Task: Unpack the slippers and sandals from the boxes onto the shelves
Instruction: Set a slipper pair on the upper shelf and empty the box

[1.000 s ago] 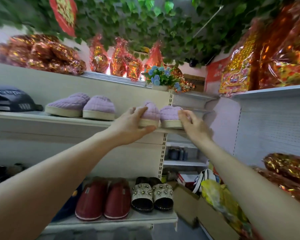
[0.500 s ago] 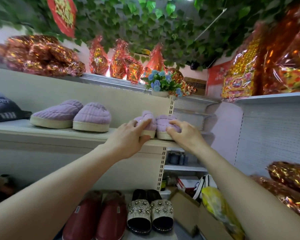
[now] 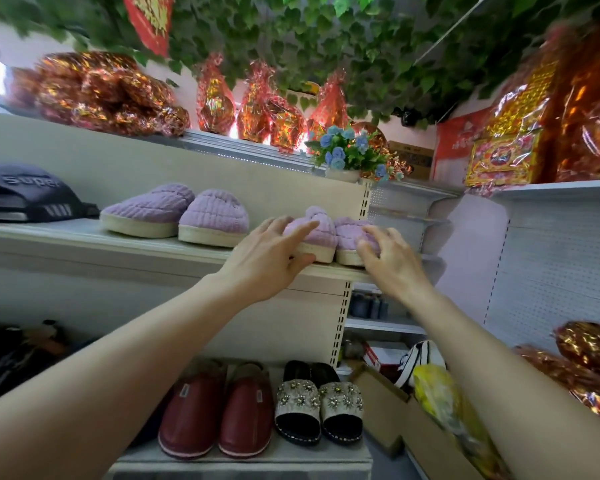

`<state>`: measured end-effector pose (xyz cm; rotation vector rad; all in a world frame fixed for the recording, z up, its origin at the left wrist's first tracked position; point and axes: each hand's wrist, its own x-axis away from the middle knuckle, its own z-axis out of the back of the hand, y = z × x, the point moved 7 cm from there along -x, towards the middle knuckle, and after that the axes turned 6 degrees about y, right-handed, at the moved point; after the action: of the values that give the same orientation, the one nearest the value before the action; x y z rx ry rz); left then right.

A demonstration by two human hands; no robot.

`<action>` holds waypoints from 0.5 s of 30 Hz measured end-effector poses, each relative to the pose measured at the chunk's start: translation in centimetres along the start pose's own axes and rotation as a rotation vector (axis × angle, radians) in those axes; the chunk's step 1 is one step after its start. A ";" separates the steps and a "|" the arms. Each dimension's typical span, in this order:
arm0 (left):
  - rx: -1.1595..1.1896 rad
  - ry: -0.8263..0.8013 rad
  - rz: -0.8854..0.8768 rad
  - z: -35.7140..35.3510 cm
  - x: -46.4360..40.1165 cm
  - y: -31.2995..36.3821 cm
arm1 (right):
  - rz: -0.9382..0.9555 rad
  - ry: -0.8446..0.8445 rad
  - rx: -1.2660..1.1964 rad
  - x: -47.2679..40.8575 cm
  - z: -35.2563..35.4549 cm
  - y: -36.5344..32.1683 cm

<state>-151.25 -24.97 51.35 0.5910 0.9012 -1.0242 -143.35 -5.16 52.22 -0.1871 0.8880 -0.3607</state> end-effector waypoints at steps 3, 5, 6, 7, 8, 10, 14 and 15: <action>-0.080 0.147 0.002 3.9 1.2 -3.2 | 0.155 0.182 0.065 1.0 1.0 -4.5; -0.131 0.232 0.070 6.8 2.4 -6.6 | 0.293 0.225 0.035 1.9 0.6 -9.1; -0.154 0.240 0.127 8.0 3.0 -8.5 | 0.350 0.216 0.024 2.4 0.1 -11.3; -0.177 0.225 0.192 8.8 3.6 -10.6 | 0.392 0.195 0.015 2.7 -0.8 -13.4; -0.201 0.196 0.257 9.5 4.2 -12.7 | 0.413 0.158 0.005 2.8 -1.9 -15.3; -0.200 0.104 0.411 10.1 5.2 -16.5 | 0.379 0.047 -0.034 2.6 -4.5 -18.2; -0.158 -0.106 0.577 9.5 5.5 -20.3 | 0.181 -0.167 -0.121 1.2 -9.4 -20.6; -0.157 -0.140 0.580 9.2 5.2 -20.6 | 0.138 -0.199 -0.122 0.8 -10.3 -20.7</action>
<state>-165.45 -43.26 51.36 0.5926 0.6230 -0.4596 -155.69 -24.72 51.60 -0.2679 0.7217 -0.1557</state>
